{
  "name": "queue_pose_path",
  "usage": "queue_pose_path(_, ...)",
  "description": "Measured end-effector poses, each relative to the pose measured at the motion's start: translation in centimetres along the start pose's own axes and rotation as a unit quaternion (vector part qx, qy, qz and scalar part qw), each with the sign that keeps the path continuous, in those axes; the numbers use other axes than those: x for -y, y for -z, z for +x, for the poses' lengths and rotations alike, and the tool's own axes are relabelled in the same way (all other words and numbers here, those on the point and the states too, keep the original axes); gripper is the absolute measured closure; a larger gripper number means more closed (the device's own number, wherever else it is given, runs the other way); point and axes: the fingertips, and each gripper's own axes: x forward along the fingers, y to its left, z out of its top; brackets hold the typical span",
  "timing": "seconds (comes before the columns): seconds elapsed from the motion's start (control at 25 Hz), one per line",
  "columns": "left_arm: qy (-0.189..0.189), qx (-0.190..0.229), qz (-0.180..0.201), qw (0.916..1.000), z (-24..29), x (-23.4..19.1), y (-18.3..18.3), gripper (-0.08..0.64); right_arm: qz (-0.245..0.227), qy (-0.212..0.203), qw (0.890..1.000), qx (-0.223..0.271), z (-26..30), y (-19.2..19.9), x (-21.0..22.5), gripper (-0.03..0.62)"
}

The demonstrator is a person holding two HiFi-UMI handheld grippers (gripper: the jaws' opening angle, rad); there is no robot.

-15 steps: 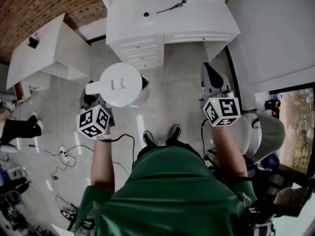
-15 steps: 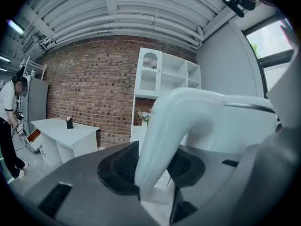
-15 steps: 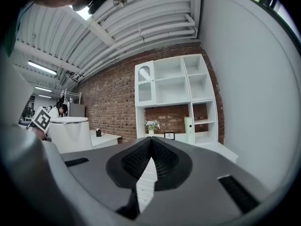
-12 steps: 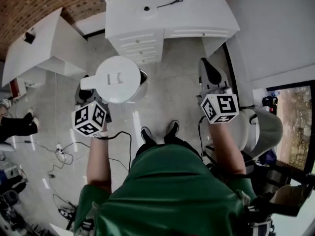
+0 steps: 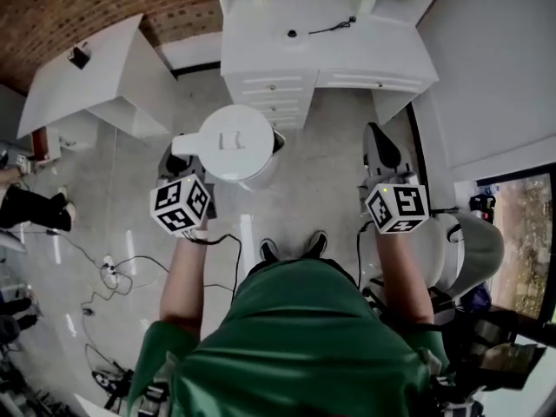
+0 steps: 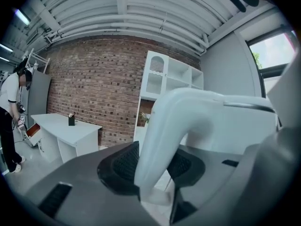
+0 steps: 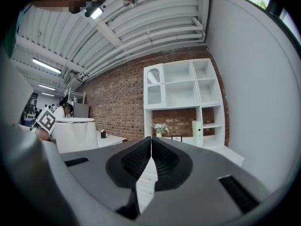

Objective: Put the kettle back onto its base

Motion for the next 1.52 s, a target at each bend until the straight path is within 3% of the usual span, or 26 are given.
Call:
queue_pose_path(0.28, 0.022, 0.017, -0.017, 0.9995, -2.2, -2.0, -1.5, 0.399, -0.026, 0.029, 0.999, 0.015, -1.9, -2.2, -2.9, 0.568)
queue_pose_path(0.4, 0.033, 0.016, -0.017, 0.9992, -1.8, -2.0, -1.4, 0.399, -0.017, 0.047, 0.999, 0.010, -2.3, -1.9, -2.6, 0.501)
queue_pose_path(0.64, 0.043, 0.002, -0.015, 0.9989, -0.6, -1.2, -0.4, 0.399, 0.007, 0.065, 0.998, 0.008, -2.1, -0.8, -0.5, 0.494)
queue_pose_path(1.12, -0.024, 0.005, -0.016, 0.9996, 4.6, 0.9, -2.0, 0.399, 0.033, 0.006, 0.999, 0.014, 5.1, -0.1, 6.3, 0.494)
queue_pose_path(1.52, -0.062, 0.015, -0.032, 0.9974, 10.3, 6.5, -3.6, 0.396, 0.039, -0.031, 0.999, 0.023, 10.1, -1.5, 15.0, 0.497)
